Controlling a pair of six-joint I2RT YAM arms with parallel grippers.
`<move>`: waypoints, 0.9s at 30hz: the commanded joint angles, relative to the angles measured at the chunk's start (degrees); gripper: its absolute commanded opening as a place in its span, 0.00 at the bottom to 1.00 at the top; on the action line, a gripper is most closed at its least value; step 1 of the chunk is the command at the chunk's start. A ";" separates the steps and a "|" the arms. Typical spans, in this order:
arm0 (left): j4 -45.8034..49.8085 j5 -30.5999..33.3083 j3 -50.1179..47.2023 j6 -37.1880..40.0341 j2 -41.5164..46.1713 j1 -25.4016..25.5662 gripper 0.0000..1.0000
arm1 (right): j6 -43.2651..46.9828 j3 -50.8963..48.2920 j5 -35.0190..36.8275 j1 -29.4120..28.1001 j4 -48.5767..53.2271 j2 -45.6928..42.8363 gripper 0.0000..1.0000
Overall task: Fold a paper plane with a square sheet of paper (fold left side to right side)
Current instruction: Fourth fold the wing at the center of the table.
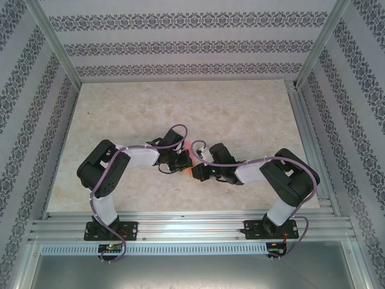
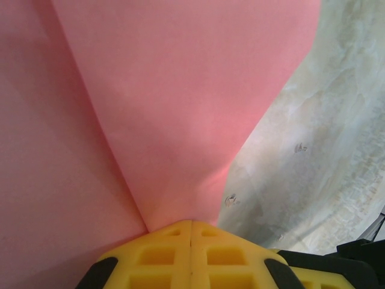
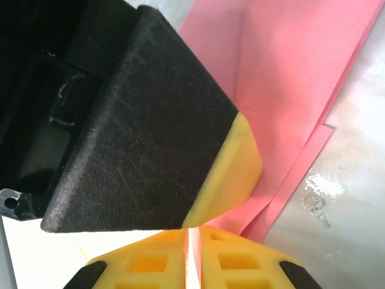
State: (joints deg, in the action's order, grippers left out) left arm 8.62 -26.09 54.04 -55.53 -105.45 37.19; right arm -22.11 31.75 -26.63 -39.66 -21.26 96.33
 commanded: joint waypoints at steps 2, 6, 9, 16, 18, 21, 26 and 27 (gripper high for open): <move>9.06 3.07 -2.10 1.28 -3.87 0.95 0.00 | 1.29 -0.28 -0.11 -0.70 1.87 -0.14 0.13; 9.05 3.02 -2.12 1.30 -3.89 0.95 0.00 | 0.29 -1.35 0.57 -1.56 3.82 0.70 0.13; 9.31 3.21 -1.98 1.42 -3.89 0.96 0.00 | -1.32 -2.95 1.36 -2.43 4.89 0.50 0.12; 9.40 3.32 -1.76 1.38 -4.00 0.96 0.00 | -6.36 -7.45 2.11 -4.61 6.01 -2.13 0.12; 9.72 3.39 -1.57 1.48 -4.06 0.93 0.00 | -7.35 -8.66 1.94 -5.39 6.08 -2.63 0.12; 10.18 3.55 -1.30 1.83 -4.06 0.95 0.00 | -8.04 -9.58 1.68 -5.66 8.25 -4.08 0.12; 10.10 3.53 -1.39 1.83 -3.91 0.96 0.00 | -7.47 -8.69 2.84 -5.12 14.44 -11.36 0.14; 10.10 3.45 -1.46 1.83 -3.89 0.95 0.00 | -7.63 -8.41 2.74 -4.64 14.78 -13.36 0.14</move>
State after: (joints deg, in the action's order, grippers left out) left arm 9.69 -26.48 54.68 -54.87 -105.67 37.30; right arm -28.64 24.36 -23.03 -44.42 -15.05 86.32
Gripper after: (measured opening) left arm 0.054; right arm 0.141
